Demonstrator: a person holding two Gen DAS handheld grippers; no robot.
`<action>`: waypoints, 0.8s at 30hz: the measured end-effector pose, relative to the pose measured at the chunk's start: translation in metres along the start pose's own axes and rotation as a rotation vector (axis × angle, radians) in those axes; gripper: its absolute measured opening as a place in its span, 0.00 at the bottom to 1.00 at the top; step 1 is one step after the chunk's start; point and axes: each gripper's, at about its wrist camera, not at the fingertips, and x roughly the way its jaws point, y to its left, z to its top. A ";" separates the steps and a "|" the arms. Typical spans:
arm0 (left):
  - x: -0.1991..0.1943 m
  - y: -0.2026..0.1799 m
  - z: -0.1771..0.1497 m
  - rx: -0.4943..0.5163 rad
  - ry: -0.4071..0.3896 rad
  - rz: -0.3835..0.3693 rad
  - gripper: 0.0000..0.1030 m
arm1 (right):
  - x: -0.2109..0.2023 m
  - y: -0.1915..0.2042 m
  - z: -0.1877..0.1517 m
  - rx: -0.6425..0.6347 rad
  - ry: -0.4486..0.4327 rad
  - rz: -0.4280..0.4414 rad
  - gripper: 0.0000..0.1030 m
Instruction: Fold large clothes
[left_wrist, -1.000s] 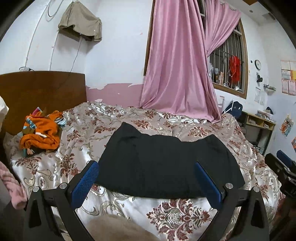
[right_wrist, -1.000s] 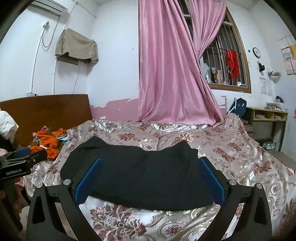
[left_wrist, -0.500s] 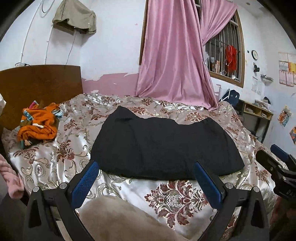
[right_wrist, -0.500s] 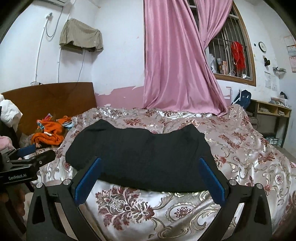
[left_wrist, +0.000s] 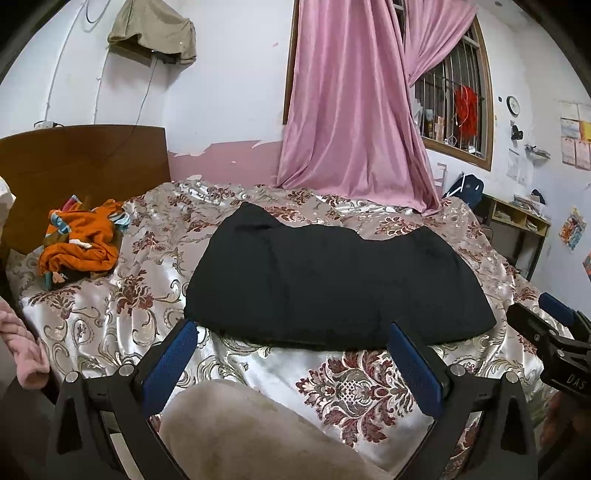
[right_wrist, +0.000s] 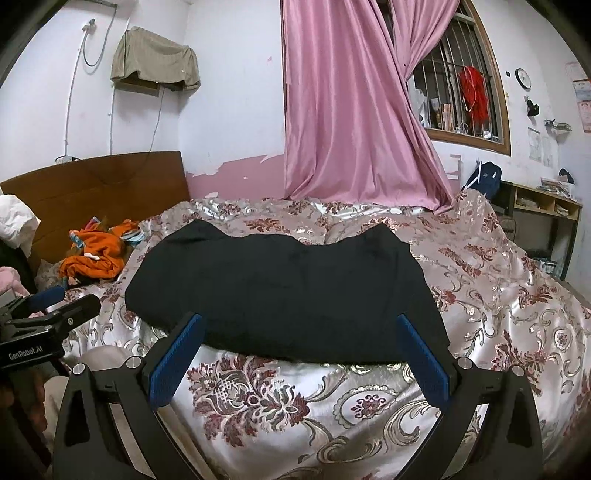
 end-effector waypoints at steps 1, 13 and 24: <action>0.001 0.001 0.000 -0.001 0.001 0.001 1.00 | 0.001 0.000 0.000 0.000 0.005 0.000 0.98; 0.006 0.002 -0.006 0.005 0.016 0.007 1.00 | 0.010 0.002 -0.006 -0.004 0.050 -0.006 0.98; 0.006 0.002 -0.006 0.006 0.015 0.007 1.00 | 0.010 0.003 -0.006 -0.006 0.058 -0.006 0.98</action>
